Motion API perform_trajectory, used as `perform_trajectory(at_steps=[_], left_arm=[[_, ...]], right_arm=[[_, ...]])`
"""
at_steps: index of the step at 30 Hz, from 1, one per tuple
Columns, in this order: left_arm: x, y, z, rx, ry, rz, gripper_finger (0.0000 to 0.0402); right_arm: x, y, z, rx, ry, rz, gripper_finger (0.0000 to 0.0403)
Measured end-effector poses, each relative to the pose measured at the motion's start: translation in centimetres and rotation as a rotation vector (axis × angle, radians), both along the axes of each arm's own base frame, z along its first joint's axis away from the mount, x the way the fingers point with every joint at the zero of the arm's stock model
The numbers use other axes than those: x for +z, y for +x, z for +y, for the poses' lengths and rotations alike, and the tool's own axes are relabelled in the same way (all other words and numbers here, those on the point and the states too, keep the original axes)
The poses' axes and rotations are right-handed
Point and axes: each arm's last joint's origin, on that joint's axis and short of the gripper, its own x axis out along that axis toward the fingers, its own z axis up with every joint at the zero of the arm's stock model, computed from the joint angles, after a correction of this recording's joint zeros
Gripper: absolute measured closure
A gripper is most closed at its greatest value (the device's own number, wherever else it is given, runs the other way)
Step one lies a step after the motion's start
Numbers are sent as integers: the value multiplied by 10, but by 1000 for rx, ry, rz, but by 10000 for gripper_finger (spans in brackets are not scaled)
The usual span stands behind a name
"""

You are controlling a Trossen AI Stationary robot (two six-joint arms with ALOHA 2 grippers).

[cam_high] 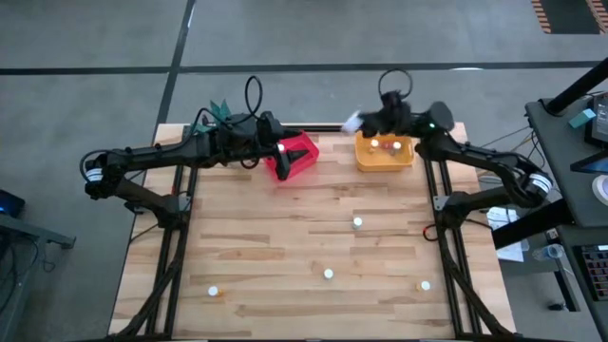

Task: Pick and place medicine bottles into bin by pill shape (circle, oval)
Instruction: Put the white capsule bottle into the yellow bin

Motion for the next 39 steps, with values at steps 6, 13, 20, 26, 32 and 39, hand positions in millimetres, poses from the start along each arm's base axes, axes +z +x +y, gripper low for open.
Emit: perform_trajectory(at_steps=[6, 13, 20, 26, 32, 39], left_arm=[[0, 0, 0, 5, 1, -1, 135], [0, 0, 1, 18, 5, -7, 135], [0, 0, 1, 22, 5, -7, 135], [0, 0, 1, 23, 5, -6, 135], [0, 0, 1, 29, 7, -5, 135], [0, 0, 1, 50, 12, -3, 135]], right_arm=[[18, -7, 2, -47, 76, -169, 273], [12, -4, -1, -96, 99, -78, 273], [-31, 8, -16, -308, 163, 458, 273], [-50, -10, -14, -573, -13, 1117, 273], [-48, -27, -9, -678, -196, 1468, 273], [-76, -27, -5, -665, -274, 1483, 273]])
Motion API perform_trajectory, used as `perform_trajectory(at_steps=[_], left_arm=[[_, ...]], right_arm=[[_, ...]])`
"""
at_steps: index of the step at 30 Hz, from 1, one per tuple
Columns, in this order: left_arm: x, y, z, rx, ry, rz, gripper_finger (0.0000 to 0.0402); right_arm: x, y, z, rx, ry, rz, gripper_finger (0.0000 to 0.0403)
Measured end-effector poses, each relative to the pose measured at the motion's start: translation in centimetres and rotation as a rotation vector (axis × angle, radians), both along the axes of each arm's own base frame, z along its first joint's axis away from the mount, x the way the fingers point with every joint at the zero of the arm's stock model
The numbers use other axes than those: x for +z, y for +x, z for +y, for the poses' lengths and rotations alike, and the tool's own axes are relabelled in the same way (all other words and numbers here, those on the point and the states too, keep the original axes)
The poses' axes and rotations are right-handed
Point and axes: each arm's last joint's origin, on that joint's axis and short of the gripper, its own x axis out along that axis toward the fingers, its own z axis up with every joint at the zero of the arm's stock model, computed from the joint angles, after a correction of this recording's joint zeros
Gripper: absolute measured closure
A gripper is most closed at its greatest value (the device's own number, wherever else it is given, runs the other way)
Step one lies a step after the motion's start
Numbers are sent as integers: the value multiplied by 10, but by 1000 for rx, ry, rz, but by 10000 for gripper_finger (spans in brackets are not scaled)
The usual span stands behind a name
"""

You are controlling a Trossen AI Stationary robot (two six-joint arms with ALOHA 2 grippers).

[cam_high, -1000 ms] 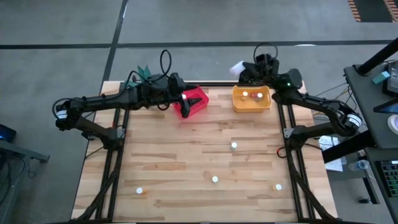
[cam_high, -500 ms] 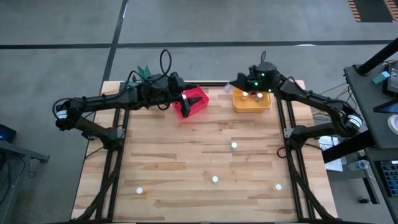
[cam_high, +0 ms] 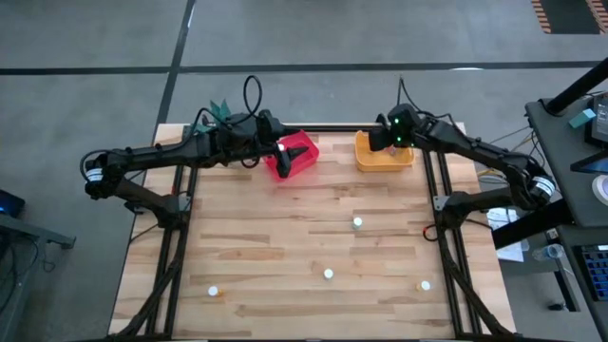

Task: Pick and place medicine bottles into bin by pill shape (circle, oval)
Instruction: Put the white capsule bottle into the yellow bin, then put the orange tablet bottle into the pink bin

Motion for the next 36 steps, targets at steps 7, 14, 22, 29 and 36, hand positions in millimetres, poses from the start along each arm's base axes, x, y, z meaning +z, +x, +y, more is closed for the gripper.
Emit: perform_trajectory(at_steps=[7, 14, 22, 29, 36], left_arm=[[-2, 1, 0, 0, -2, 9, 135], [-4, 3, 1, 1, -2, 14, 135], [-4, 3, 2, 20, 7, 17, 135], [-4, 3, 2, 24, 12, 19, 135], [-4, 3, 2, 25, 8, 18, 135]], right_arm=[[-40, -3, 5, 30, -54, 0, 273], [-62, -5, 11, 108, -118, 31, 273], [-84, -14, 16, 106, -141, 59, 272], [-91, -16, 18, 103, -151, 47, 241], [-91, -16, 18, 101, -149, 47, 204]])
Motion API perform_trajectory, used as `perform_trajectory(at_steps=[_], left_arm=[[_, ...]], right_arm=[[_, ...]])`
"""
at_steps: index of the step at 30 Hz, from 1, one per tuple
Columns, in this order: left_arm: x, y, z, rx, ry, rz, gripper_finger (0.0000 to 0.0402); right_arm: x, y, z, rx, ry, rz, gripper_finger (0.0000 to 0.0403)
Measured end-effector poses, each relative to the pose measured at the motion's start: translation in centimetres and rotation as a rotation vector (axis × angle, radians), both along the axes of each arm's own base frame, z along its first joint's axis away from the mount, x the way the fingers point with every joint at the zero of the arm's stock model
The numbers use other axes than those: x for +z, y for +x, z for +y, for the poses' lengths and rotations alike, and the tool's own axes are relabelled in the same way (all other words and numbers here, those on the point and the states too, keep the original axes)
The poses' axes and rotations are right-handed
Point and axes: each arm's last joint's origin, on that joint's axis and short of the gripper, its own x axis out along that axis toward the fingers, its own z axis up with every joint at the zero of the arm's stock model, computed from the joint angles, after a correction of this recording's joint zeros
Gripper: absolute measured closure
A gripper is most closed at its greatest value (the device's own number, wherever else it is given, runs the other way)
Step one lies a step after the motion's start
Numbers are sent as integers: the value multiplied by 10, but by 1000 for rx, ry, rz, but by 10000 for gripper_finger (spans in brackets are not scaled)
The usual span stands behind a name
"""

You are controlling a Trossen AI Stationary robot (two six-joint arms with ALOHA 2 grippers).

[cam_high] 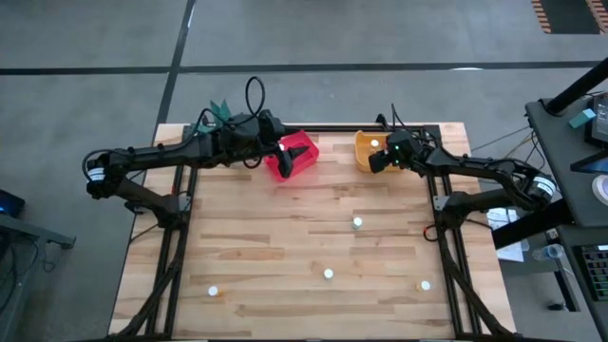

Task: Pick and place medicine bottles into bin by pill shape (circle, oval)
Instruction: Put the orange tablet bottle into the pink bin

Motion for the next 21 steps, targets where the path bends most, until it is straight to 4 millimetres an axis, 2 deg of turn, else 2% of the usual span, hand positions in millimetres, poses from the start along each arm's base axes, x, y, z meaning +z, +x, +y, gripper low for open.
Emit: perform_trajectory(at_steps=[4, 12, 17, 21], left_arm=[[0, 0, 0, 1, -7, -2, 135], [-5, -5, -12, -39, -189, 32, 135], [-18, -16, -31, -116, -389, 176, 135], [-30, -31, -54, -160, -584, 366, 135]], right_arm=[[6, 2, -2, -11, 23, 3, 194], [58, 13, -6, 77, 67, -91, 203], [90, 22, -7, 209, 86, -230, 215], [111, 29, -10, 245, 105, -325, 216]])
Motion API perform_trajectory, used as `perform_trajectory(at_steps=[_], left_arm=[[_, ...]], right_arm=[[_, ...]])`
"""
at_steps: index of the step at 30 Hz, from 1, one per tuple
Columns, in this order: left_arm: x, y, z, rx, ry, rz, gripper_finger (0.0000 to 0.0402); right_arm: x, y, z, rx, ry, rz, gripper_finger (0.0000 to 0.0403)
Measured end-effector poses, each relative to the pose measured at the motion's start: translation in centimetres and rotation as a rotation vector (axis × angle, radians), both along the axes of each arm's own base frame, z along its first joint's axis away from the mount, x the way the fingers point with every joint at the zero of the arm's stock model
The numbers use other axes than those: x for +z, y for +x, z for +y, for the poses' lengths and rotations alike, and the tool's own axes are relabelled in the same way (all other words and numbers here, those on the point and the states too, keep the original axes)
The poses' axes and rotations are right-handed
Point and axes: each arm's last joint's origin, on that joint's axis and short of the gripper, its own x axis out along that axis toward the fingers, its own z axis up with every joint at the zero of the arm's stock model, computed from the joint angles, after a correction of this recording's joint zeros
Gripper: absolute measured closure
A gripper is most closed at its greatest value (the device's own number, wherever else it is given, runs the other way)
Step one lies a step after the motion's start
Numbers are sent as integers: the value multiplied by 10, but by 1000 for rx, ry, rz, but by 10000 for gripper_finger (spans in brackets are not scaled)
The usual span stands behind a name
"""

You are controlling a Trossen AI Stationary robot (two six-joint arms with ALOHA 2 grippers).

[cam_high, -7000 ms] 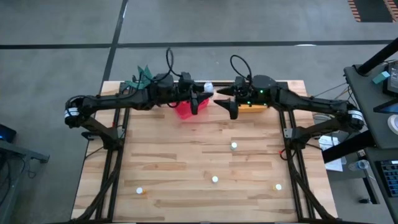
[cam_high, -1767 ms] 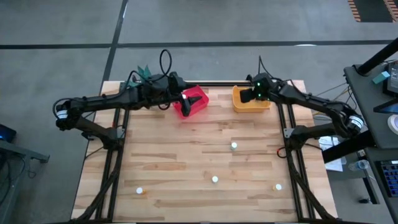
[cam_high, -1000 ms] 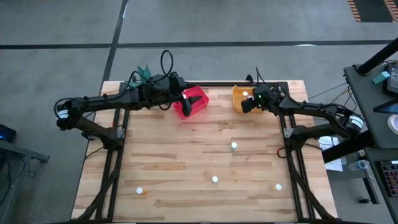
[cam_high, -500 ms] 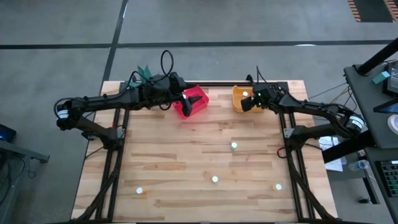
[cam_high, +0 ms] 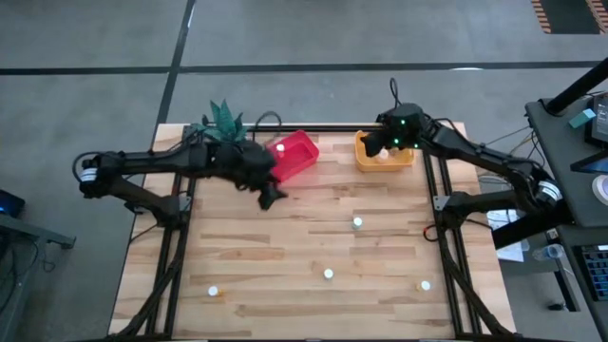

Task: Pick and place medicine bottles into bin by pill shape (circle, oval)
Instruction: Put the orange tablet bottle into the pink bin

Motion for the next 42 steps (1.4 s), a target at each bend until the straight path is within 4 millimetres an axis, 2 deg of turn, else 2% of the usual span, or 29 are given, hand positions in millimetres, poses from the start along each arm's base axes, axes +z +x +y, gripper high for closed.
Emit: perform_trajectory(at_steps=[5, 10, 17, 23, 26, 30, 37, 42], left_arm=[[-12, -22, -39, -5, -189, 262, 135], [-15, -40, -91, -58, -285, 385, 135], [-18, -77, -165, -290, -217, 437, 135], [-33, -102, -209, -466, -119, 513, 135], [-44, -109, -223, -513, -72, 555, 135], [-62, -108, -233, -541, -5, 604, 135], [-90, -105, -235, -533, 91, 645, 135], [-107, -103, -237, -550, 89, 626, 135]], right_arm=[[22, 7, -6, 40, -97, -15, 216], [35, 16, -13, 73, -162, -10, 216], [37, 22, -19, 75, -162, -5, 216], [27, 21, -17, 79, -138, 13, 216], [24, 21, -15, 88, -129, 16, 216], [23, 23, -12, 100, -128, 16, 216], [23, 25, -11, 100, -120, 11, 216], [23, 25, -10, 99, -115, 10, 216]])
